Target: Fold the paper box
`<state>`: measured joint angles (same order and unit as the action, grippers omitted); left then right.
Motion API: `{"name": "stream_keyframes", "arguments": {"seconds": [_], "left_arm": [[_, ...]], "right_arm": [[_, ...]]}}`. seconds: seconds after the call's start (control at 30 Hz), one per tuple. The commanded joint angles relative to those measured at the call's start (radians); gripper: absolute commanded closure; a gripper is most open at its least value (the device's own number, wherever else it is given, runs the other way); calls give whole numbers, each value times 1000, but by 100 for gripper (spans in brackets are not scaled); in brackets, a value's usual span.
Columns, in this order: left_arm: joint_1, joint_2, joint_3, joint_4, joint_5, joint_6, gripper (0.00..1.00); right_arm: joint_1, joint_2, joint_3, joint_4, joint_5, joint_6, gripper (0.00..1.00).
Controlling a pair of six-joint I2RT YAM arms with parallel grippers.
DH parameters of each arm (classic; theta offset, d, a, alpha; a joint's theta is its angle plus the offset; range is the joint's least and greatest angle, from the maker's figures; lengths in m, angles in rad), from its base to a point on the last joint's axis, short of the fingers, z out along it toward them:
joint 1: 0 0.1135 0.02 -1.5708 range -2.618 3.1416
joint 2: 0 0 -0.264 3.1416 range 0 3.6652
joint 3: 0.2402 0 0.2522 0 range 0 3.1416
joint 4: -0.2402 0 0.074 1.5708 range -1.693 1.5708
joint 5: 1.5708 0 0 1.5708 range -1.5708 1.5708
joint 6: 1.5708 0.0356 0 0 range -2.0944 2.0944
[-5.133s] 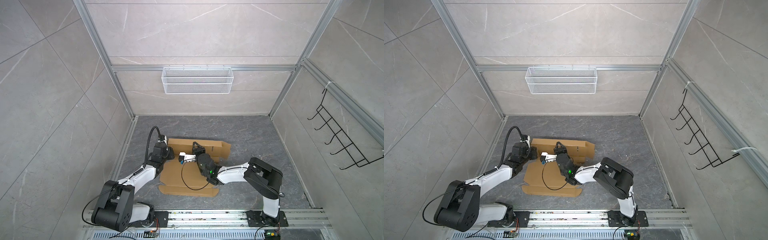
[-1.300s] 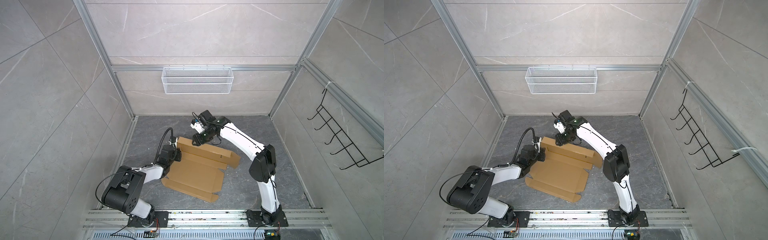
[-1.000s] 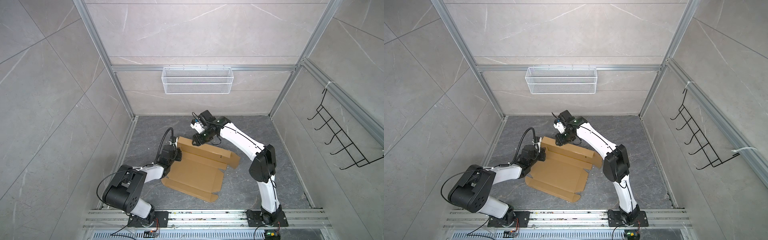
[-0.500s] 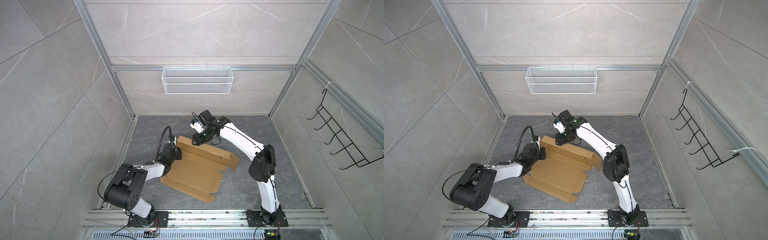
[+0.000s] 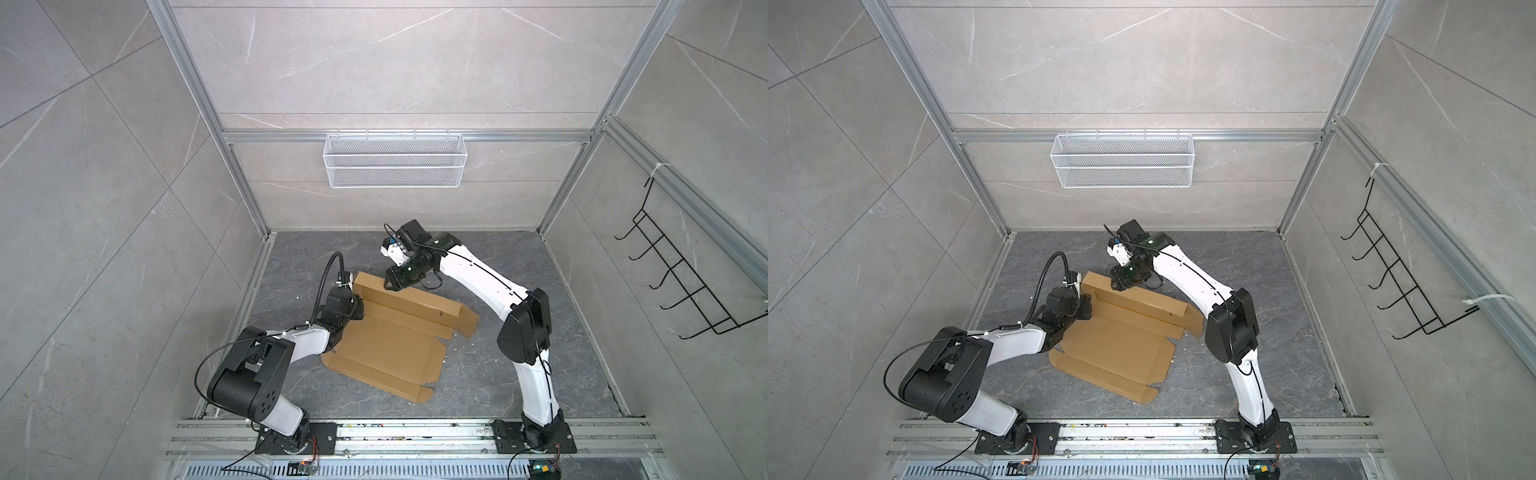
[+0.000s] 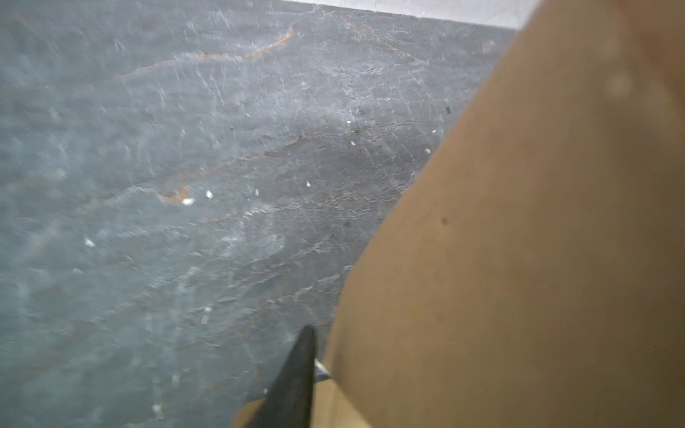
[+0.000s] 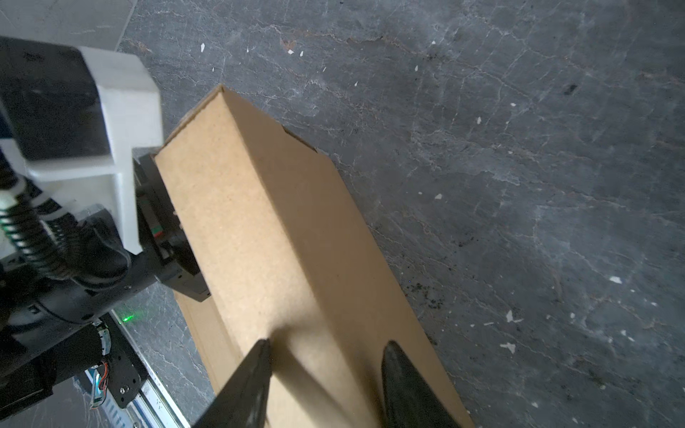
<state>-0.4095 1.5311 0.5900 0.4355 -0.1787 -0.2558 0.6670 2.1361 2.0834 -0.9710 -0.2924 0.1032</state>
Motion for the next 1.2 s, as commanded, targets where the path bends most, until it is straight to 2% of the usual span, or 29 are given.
{"name": "stream_keyframes", "arguments": {"seconds": [0.0,0.47,0.6,0.83,1.17], "left_arm": [[8,-52,-7,-80,-58,37,60],[14,-48,101,-89,-65,124,61],[14,-24,125,-85,-45,139,67],[13,14,117,-62,-33,138,85],[15,-9,98,-49,-8,149,91]], "right_arm": [[-6,36,10,-63,17,-17,50],[-6,38,10,-70,13,-25,52],[-6,39,11,-70,12,-26,52],[-7,36,20,-74,9,-27,52],[-18,33,46,-85,-16,-33,52]]}}
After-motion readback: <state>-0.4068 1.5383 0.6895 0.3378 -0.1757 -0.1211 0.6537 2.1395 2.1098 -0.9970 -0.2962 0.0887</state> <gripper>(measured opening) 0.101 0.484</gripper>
